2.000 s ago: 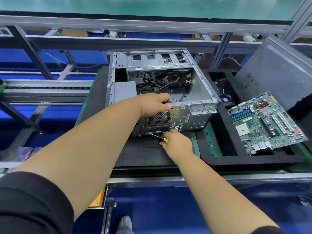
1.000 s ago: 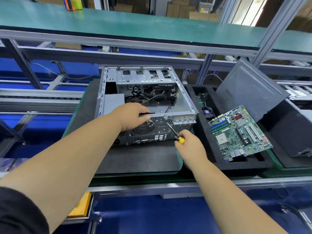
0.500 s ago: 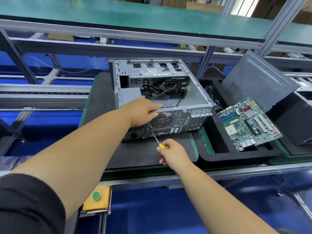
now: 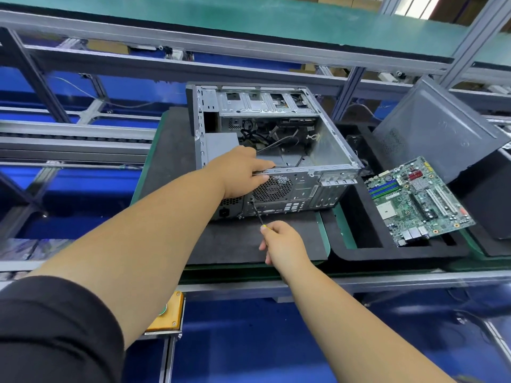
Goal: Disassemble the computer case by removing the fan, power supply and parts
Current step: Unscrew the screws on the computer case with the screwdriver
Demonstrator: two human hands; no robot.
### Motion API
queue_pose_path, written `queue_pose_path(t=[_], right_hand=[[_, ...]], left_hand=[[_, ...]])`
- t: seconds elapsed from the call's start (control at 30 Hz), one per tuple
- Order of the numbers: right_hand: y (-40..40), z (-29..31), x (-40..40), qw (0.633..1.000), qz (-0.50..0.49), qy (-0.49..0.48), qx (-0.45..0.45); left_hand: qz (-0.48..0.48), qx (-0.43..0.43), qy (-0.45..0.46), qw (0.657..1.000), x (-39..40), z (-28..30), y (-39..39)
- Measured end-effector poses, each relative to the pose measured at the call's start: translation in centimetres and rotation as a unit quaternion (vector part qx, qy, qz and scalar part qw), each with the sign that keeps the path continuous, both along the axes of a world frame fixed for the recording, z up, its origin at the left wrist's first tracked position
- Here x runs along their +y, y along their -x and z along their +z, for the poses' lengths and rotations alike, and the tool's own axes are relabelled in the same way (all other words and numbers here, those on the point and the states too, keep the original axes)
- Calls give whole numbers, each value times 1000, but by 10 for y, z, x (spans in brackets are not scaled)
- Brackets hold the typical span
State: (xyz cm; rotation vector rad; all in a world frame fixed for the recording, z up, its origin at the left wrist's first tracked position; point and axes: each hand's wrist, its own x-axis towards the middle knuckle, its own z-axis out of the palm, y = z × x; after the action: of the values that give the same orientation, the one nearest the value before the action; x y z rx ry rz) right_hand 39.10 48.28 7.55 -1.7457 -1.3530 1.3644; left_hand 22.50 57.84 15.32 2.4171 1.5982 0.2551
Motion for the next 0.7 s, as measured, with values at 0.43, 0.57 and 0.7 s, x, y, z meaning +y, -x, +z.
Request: queue_pose_path(t=[0.43, 0.57, 0.7], right_hand=[[4, 1, 0, 1000, -11, 0, 3], [3, 2, 2, 1000, -14, 6, 5], [9, 3, 3, 993, -40, 64, 89]], left_hand=[[-7, -4, -12, 1000, 0, 0, 2], [-5, -10, -10, 1000, 2, -1, 2], [-5, -12, -8, 1000, 2, -1, 2]])
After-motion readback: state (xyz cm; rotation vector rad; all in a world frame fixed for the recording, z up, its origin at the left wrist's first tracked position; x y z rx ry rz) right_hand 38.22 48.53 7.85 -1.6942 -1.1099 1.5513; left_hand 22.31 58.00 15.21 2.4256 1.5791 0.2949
